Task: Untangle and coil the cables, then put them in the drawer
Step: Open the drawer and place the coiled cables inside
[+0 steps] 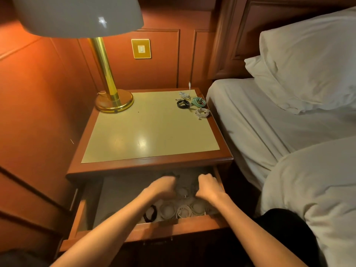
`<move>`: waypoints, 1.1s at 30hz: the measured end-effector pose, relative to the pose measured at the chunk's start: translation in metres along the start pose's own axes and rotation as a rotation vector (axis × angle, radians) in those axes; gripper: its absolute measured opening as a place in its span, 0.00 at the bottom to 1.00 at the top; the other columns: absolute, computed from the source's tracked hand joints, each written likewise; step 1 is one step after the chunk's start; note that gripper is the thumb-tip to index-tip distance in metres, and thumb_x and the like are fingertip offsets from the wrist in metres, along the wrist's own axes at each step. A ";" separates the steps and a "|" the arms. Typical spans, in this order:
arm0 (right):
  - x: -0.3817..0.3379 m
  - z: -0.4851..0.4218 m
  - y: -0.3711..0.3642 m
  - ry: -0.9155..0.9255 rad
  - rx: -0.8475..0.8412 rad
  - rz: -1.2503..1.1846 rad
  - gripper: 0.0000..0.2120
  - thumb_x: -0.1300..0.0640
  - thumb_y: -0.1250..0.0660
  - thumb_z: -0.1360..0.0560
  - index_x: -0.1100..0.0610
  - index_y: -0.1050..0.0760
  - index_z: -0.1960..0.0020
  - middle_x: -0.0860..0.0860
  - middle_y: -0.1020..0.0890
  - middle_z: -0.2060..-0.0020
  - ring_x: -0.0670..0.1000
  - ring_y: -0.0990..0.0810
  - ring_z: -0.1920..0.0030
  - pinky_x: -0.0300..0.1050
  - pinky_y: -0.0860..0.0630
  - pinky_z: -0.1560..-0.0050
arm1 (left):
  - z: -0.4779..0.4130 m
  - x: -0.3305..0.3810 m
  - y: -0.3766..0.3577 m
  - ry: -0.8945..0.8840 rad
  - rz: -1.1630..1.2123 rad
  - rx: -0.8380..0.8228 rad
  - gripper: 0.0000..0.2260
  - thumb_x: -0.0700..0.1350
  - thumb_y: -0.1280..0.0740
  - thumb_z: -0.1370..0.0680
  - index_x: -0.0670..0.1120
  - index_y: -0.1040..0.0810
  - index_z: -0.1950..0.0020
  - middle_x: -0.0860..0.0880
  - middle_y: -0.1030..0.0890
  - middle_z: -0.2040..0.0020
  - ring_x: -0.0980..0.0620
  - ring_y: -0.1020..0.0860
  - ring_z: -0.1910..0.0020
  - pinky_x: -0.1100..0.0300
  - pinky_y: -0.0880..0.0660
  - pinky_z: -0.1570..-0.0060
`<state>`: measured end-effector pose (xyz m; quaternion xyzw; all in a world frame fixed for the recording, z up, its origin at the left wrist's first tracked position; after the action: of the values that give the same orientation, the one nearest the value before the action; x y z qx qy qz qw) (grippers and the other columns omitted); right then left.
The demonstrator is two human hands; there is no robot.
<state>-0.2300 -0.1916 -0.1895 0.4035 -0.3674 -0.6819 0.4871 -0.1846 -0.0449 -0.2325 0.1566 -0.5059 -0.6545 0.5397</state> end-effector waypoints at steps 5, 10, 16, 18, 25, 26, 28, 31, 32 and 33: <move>-0.003 0.003 0.091 0.166 0.099 -0.195 0.10 0.49 0.22 0.32 0.52 0.16 0.54 0.47 0.15 0.59 0.47 0.16 0.56 0.47 0.18 0.51 | 0.037 0.036 0.109 -0.136 0.165 -0.063 0.08 0.56 0.31 0.26 0.56 0.17 0.51 0.61 0.17 0.61 0.62 0.20 0.66 0.61 0.24 0.60; 0.006 -0.055 0.189 0.094 0.528 -0.285 0.25 0.44 0.23 0.31 0.52 0.21 0.38 0.50 0.17 0.46 0.49 0.20 0.50 0.43 0.22 0.51 | -0.016 0.022 0.226 0.014 0.301 0.431 0.15 0.51 0.26 0.26 0.48 0.19 0.42 0.51 0.17 0.48 0.53 0.20 0.54 0.61 0.25 0.61; 0.019 -0.154 0.206 -0.101 0.512 -0.276 0.37 0.36 0.25 0.33 0.56 0.29 0.32 0.56 0.26 0.35 0.58 0.28 0.36 0.49 0.26 0.45 | -0.127 -0.011 0.256 0.205 0.207 0.617 0.30 0.50 0.23 0.31 0.45 0.27 0.32 0.45 0.25 0.36 0.46 0.24 0.44 0.54 0.23 0.51; 0.021 -0.174 0.199 -0.145 0.487 -0.249 0.37 0.34 0.26 0.34 0.56 0.28 0.35 0.56 0.27 0.35 0.58 0.28 0.36 0.50 0.26 0.45 | -0.156 -0.018 0.254 0.245 0.210 0.604 0.30 0.51 0.23 0.31 0.44 0.27 0.33 0.44 0.26 0.36 0.46 0.25 0.43 0.54 0.23 0.50; 0.030 -0.203 0.189 -0.185 0.522 -0.218 0.31 0.35 0.28 0.34 0.55 0.26 0.40 0.55 0.26 0.39 0.56 0.27 0.40 0.47 0.27 0.52 | -0.204 -0.020 0.252 0.102 0.224 0.627 0.34 0.66 0.27 0.34 0.47 0.26 0.35 0.46 0.28 0.43 0.47 0.24 0.46 0.53 0.25 0.46; 0.031 -0.204 0.189 -0.189 0.534 -0.222 0.31 0.35 0.28 0.34 0.55 0.25 0.41 0.55 0.26 0.39 0.56 0.27 0.40 0.48 0.26 0.52 | -0.206 -0.020 0.251 0.101 0.228 0.641 0.34 0.67 0.28 0.33 0.48 0.26 0.35 0.47 0.28 0.44 0.47 0.23 0.47 0.53 0.24 0.47; 0.032 -0.205 0.188 -0.190 0.564 -0.232 0.29 0.35 0.27 0.34 0.55 0.24 0.42 0.54 0.26 0.40 0.56 0.27 0.41 0.50 0.23 0.50 | -0.207 -0.020 0.253 0.122 0.230 0.680 0.34 0.68 0.28 0.33 0.49 0.25 0.35 0.48 0.28 0.45 0.49 0.24 0.50 0.54 0.23 0.51; 0.031 -0.202 0.187 -0.176 0.590 -0.229 0.27 0.35 0.27 0.35 0.54 0.23 0.46 0.53 0.25 0.43 0.55 0.27 0.43 0.50 0.22 0.50 | -0.201 -0.017 0.255 0.148 0.216 0.724 0.32 0.70 0.30 0.34 0.48 0.22 0.41 0.50 0.27 0.49 0.51 0.26 0.54 0.58 0.26 0.59; 0.031 -0.200 0.187 -0.175 0.587 -0.234 0.27 0.35 0.27 0.35 0.54 0.23 0.47 0.53 0.24 0.43 0.55 0.26 0.43 0.50 0.22 0.51 | -0.197 -0.016 0.256 0.148 0.211 0.725 0.31 0.71 0.30 0.34 0.48 0.22 0.43 0.50 0.27 0.50 0.51 0.26 0.55 0.58 0.27 0.59; 0.031 -0.195 0.187 -0.175 0.581 -0.240 0.27 0.35 0.27 0.36 0.54 0.23 0.47 0.52 0.24 0.44 0.54 0.26 0.44 0.50 0.22 0.51 | -0.192 -0.016 0.255 0.149 0.212 0.719 0.31 0.70 0.30 0.34 0.47 0.21 0.43 0.50 0.27 0.50 0.51 0.26 0.55 0.58 0.28 0.60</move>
<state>0.0099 -0.2897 -0.1076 0.5059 -0.5368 -0.6333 0.2341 0.1051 -0.1015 -0.1109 0.3300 -0.6761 -0.3624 0.5502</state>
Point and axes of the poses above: each hand's wrist, its own z-axis away from the middle knuckle, its own y-axis out of the back of the hand, x = y × z, the point moved 7 cm from there along -z, towards the middle knuckle
